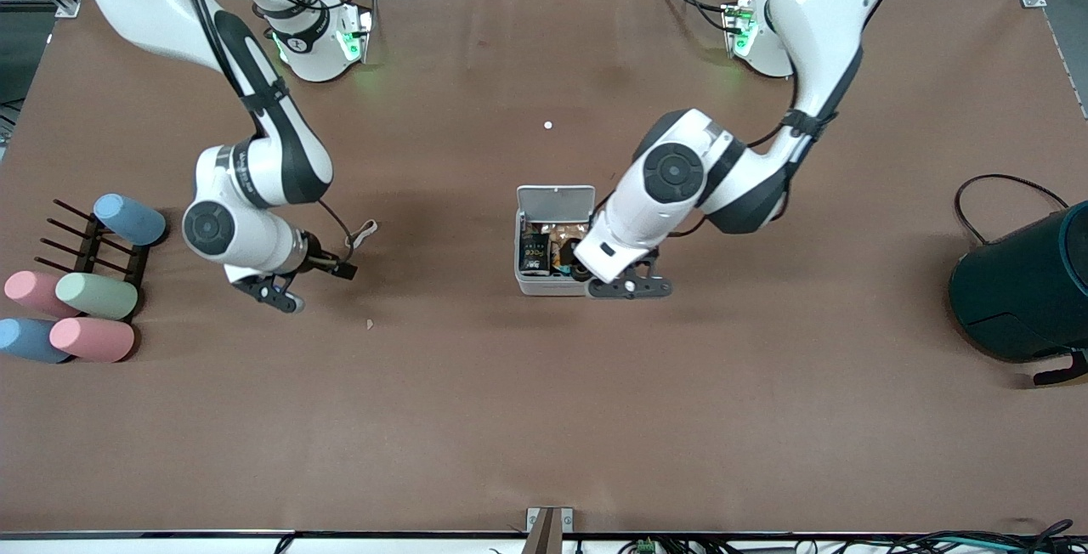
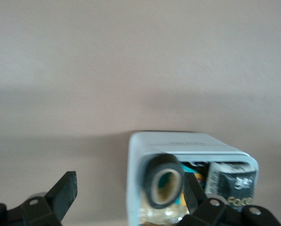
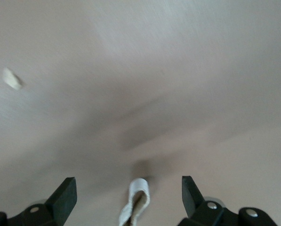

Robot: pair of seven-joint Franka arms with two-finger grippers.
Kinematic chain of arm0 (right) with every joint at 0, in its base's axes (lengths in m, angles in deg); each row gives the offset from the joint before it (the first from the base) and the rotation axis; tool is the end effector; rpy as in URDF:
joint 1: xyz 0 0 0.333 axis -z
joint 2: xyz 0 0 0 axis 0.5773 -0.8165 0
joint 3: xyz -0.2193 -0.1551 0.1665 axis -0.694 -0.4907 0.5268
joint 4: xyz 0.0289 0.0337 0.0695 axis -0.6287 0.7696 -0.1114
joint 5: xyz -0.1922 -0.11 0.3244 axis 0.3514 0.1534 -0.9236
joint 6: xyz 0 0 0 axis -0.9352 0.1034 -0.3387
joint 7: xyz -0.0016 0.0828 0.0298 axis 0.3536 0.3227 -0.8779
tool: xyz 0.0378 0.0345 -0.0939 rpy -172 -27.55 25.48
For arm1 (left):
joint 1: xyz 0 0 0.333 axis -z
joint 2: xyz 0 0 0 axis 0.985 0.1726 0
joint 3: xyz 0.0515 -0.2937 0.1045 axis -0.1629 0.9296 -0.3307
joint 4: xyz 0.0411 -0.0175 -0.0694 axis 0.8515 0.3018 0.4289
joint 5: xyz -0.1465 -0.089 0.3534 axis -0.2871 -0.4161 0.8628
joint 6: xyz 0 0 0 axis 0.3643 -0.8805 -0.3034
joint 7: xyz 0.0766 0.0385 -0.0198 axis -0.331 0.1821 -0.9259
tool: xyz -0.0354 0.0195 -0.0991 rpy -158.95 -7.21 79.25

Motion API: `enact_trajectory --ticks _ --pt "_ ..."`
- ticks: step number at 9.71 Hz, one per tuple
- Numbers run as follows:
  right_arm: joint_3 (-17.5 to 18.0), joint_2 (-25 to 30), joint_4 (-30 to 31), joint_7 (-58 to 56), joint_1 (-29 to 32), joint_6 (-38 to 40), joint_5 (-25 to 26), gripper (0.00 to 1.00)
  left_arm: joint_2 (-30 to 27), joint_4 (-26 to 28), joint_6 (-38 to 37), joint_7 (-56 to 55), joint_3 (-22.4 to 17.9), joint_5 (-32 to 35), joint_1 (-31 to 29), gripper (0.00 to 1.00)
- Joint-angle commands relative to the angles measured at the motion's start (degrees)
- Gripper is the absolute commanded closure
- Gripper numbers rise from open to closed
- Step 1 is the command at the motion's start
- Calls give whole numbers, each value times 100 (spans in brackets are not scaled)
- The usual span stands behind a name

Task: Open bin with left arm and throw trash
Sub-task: 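Grasp the white paper scrap with the right gripper while the left gripper retracts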

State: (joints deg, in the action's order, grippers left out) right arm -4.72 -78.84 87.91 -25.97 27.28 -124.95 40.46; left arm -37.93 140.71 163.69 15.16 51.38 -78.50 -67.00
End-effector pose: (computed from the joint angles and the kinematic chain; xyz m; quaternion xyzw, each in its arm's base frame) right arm 0.5356 0.1036 0.2130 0.9684 -0.2316 -0.0927 0.0003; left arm 0.5871 -0.3860 0.3449 0.9962 0.0347 -0.0008 0.0796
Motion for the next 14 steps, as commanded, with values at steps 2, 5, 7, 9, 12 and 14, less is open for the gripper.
enact_trajectory --ticks 2,5,7,9,12,14 --pt "114 445 988 801 -229 -508 -14 3 -857 -247 -1175 747 105 1 -1155 0" --pt "106 428 1428 951 -266 -1148 -14 34 -1566 -592 -2266 1818 114 -52 -1789 0" --pt "114 410 1420 1145 -335 -1141 -14 95 -1894 -618 -2786 2200 -124 -70 -1912 0" --pt "123 463 1254 1154 -380 -1133 -14 100 -2543 -662 -3260 2917 -533 -402 -1994 0" --pt "123 445 798 1364 -537 -1063 -14 100 -3238 -261 -3667 3448 -2028 -641 -1097 0" --pt "123 446 53 1584 -634 -408 -14 100 -3547 224 -3474 3675 -2259 -641 -894 0"
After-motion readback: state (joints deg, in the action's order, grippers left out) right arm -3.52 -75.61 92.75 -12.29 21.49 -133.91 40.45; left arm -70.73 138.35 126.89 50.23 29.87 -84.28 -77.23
